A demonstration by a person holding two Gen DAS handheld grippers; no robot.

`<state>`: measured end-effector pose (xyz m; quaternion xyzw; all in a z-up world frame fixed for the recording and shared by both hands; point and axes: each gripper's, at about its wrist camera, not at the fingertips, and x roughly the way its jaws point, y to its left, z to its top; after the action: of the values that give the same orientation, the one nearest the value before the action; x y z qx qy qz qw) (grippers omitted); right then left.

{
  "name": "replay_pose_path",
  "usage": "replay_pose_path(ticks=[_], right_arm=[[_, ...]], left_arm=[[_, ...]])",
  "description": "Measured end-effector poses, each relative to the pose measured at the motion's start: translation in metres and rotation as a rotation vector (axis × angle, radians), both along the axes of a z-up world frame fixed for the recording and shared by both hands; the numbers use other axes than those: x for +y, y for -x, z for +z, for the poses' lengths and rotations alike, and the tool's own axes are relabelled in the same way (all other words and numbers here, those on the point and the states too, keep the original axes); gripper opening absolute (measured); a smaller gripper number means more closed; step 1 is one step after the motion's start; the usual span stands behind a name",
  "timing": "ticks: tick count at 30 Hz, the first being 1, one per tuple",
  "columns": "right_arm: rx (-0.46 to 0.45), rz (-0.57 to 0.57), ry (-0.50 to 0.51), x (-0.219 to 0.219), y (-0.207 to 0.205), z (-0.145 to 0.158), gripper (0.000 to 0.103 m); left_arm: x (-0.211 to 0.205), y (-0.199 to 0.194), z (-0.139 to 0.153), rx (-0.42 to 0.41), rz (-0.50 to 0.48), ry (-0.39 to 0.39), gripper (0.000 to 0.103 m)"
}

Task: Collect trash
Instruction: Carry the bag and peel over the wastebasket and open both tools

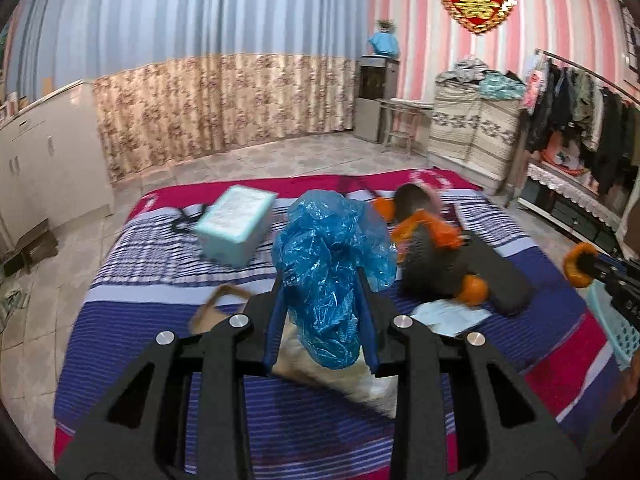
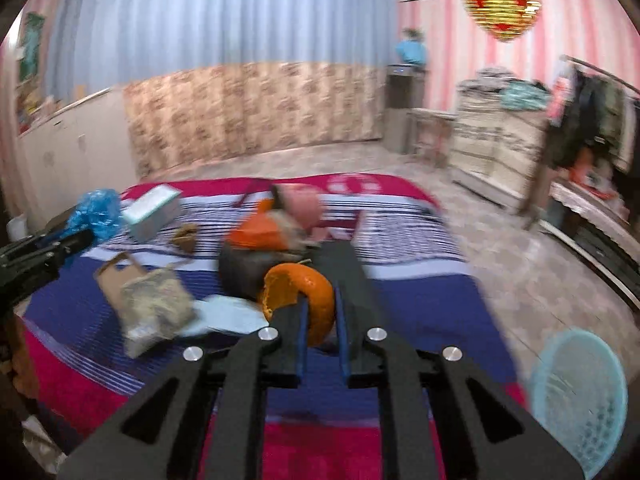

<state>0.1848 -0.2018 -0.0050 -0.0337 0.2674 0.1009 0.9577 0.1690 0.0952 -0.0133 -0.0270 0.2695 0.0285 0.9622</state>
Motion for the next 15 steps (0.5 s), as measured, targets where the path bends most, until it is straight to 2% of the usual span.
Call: replay_pose_path(ticks=[8,12,15], right_arm=[[-0.04,-0.323,-0.02,-0.132,0.038,-0.004,0.013],[-0.036,-0.428,-0.069,-0.177,0.049,-0.018,0.013],[-0.046,-0.484,-0.068,-0.198,0.055,-0.024,0.013]], left_arm=[[-0.09,-0.005,0.016,-0.037,-0.155,-0.018,0.031],[-0.134,-0.004,0.018,-0.058,-0.228,-0.028,0.031],[-0.165,-0.006,0.017,-0.05,-0.273,-0.023,0.031]])
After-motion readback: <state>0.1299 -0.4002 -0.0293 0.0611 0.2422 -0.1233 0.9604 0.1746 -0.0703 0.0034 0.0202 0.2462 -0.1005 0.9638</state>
